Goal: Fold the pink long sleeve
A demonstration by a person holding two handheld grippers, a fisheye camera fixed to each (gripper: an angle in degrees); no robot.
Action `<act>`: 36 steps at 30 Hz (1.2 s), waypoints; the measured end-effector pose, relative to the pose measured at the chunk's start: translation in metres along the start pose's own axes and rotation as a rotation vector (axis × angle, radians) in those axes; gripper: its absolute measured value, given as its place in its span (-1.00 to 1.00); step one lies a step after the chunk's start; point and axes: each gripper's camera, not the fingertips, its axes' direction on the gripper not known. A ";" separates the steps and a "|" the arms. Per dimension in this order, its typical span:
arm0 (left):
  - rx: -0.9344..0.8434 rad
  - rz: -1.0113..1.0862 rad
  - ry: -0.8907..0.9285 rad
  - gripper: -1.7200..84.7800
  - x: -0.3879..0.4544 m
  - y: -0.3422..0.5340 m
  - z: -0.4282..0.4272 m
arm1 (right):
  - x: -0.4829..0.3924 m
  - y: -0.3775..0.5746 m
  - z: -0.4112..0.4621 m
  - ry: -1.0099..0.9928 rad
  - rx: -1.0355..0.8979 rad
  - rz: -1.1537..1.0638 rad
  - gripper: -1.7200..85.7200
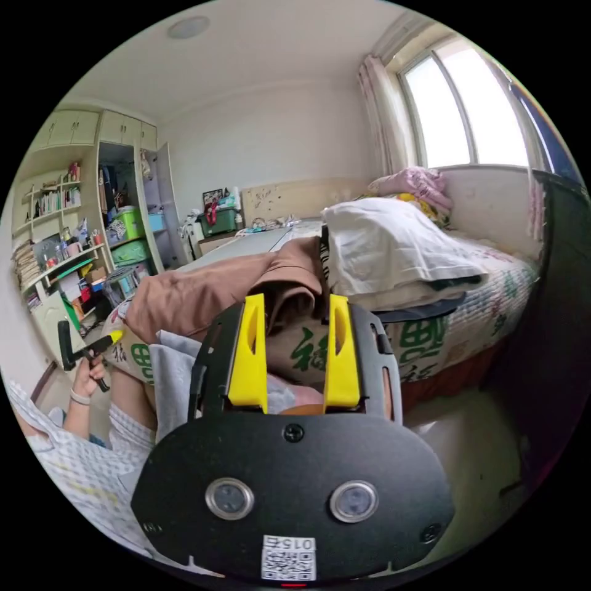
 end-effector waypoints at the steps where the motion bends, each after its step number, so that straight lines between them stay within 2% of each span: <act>1: 0.026 -0.009 -0.001 -0.64 0.004 0.005 -0.003 | 0.010 -0.010 0.016 -0.038 -0.033 0.036 -0.58; 3: 0.036 -0.002 -0.020 -0.64 0.015 0.007 -0.003 | 0.025 -0.022 0.041 -0.110 -0.094 0.099 -0.56; 6: 0.027 0.033 0.065 -0.64 0.034 0.002 0.003 | 0.042 -0.032 0.079 -0.213 -0.206 0.158 -0.57; 9: 0.012 0.066 0.059 -0.67 0.048 -0.004 0.000 | 0.052 -0.041 0.094 -0.226 -0.260 0.159 -0.67; 11: 0.036 0.100 0.033 -0.68 0.055 -0.003 -0.013 | 0.060 -0.049 0.089 -0.245 -0.227 0.172 -0.78; 15: 0.127 0.129 -0.005 -0.69 0.061 -0.008 -0.047 | 0.057 -0.079 0.064 -0.296 -0.038 0.156 -0.90; 20: 0.161 0.234 -0.024 -0.65 0.084 -0.038 -0.057 | -0.047 -0.154 0.071 -0.386 0.069 -0.090 -0.93; 24: 0.357 0.285 0.014 -0.68 0.098 -0.065 -0.095 | -0.180 -0.175 0.112 -0.584 0.032 -0.358 -0.94; 26: 0.398 0.301 -0.030 -0.69 0.101 -0.079 -0.114 | -0.232 -0.163 0.133 -0.700 -0.048 -0.479 -0.94; 28: 0.392 0.288 -0.133 -0.69 0.099 -0.098 -0.139 | -0.274 -0.136 0.170 -0.895 -0.221 -0.544 -0.93; 31: 0.393 0.292 -0.223 -0.69 0.093 -0.113 -0.167 | -0.286 -0.098 0.220 -1.130 -0.447 -0.508 -0.93; 32: 0.388 0.293 -0.238 -0.69 0.092 -0.116 -0.170 | -0.286 -0.091 0.226 -1.147 -0.478 -0.511 -0.93; 36: 0.270 0.319 -0.351 -0.67 0.090 -0.145 -0.156 | -0.263 -0.066 0.224 -1.135 -0.429 -0.486 -0.92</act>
